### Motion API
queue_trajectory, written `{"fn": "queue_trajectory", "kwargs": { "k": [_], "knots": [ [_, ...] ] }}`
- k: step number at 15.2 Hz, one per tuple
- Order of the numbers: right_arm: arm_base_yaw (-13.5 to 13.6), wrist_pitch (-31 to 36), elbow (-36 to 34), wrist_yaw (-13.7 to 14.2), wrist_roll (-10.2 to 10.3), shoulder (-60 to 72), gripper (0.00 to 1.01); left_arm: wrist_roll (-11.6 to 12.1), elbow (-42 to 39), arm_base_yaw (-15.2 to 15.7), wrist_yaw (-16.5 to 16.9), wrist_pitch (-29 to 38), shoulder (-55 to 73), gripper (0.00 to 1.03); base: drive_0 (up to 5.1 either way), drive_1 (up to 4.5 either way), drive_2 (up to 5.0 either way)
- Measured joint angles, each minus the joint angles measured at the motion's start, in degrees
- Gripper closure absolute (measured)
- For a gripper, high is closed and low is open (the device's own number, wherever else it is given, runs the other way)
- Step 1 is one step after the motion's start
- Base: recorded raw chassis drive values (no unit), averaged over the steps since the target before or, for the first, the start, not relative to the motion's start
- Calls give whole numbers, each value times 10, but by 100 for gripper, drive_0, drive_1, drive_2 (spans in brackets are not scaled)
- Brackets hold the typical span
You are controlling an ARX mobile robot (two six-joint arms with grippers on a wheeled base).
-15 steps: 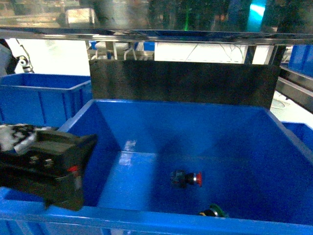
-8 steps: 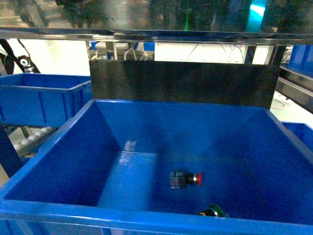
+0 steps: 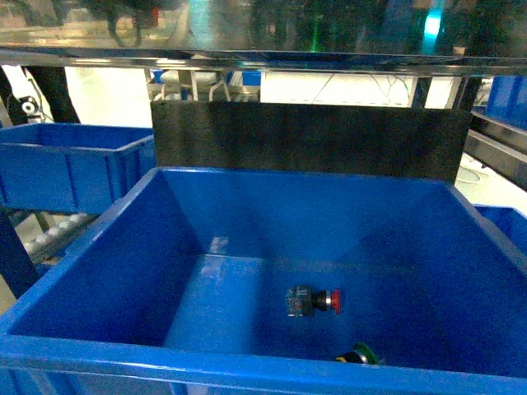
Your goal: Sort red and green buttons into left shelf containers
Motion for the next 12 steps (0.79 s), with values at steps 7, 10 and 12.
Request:
{"fn": "queue_trajectory", "kwargs": {
  "k": [7, 10, 12],
  "knots": [
    [-1, 3, -30, 6, -3, -21, 99, 33, -90, 2, 4, 3, -89, 101, 0, 0, 0],
    [-1, 3, -51, 7, -3, -42, 99, 34, -114, 2, 4, -11, -122, 101, 0, 0, 0],
    [-1, 5, -51, 7, -3, -43, 99, 34, -123, 2, 3, -21, -142, 101, 0, 0, 0]
  ]
}}
